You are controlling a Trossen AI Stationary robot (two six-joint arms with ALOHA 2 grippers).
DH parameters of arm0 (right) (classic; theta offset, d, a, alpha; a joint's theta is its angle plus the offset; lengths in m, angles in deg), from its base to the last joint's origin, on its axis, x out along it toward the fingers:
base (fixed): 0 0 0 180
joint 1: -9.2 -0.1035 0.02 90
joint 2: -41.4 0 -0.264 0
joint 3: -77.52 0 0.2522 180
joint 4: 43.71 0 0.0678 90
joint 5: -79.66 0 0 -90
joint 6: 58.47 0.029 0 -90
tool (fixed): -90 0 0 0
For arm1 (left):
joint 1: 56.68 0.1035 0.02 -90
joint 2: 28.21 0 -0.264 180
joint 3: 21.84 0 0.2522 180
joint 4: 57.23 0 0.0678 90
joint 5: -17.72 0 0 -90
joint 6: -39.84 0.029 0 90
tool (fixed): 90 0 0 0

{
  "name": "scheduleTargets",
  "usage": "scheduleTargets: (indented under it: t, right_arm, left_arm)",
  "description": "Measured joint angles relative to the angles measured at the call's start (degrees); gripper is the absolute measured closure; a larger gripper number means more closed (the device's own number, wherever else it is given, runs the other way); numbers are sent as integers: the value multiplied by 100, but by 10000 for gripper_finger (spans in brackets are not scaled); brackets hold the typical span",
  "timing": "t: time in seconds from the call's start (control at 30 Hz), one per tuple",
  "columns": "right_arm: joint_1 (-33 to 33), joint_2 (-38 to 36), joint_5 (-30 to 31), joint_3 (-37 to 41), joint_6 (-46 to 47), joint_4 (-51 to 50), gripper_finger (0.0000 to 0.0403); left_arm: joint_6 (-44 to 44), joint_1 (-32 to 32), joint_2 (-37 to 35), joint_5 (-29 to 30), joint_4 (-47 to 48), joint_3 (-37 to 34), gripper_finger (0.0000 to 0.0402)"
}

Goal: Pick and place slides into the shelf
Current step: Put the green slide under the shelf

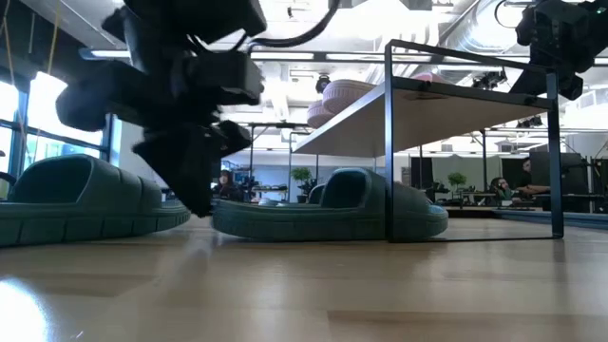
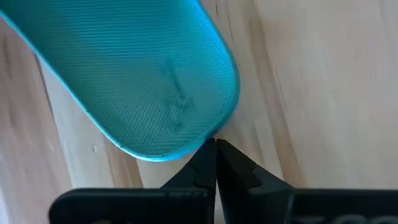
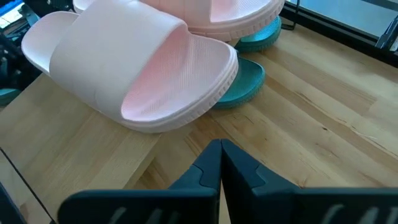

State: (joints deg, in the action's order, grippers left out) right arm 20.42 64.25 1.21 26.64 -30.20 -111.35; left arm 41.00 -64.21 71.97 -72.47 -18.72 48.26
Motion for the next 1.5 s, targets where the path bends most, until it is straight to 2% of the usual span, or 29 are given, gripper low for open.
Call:
scheduleTargets:
  t: [0.2, 0.43, 0.63, 0.83, 1.07, 1.17, 1.33, 1.5]
  right_arm:
    - [-1, -9, -12, 0, 8, -7, 402]
    - [0, -8, -47, 0, -26, -9, 402]
    - [-2, -8, -43, 0, -34, -7, 402]
    - [0, -37, -53, 0, -90, -7, 402]
    - [-2, -82, -64, 0, -78, -11, 402]
    - [-1, -82, -112, 0, 193, -173, 402]
    - [4, -111, -193, 188, 1195, -945, 402]
    - [4, -326, -895, 862, 1938, -587, 403]
  left_arm:
    - [-51, -2, 31, 452, -353, 0, 401]
    - [10, 2, 145, 719, -699, 0, 401]
    - [30, 2, 351, 848, -877, -13, 401]
    - [-15, 3, 624, 1073, -1481, 21, 401]
    - [-31, 5, 796, 1148, -1620, 167, 401]
    - [-132, 7, 836, 1200, -1685, 203, 401]
    - [-165, 7, 838, 1375, -1699, 203, 401]
    - [-255, 7, 838, 1488, -1769, 203, 401]
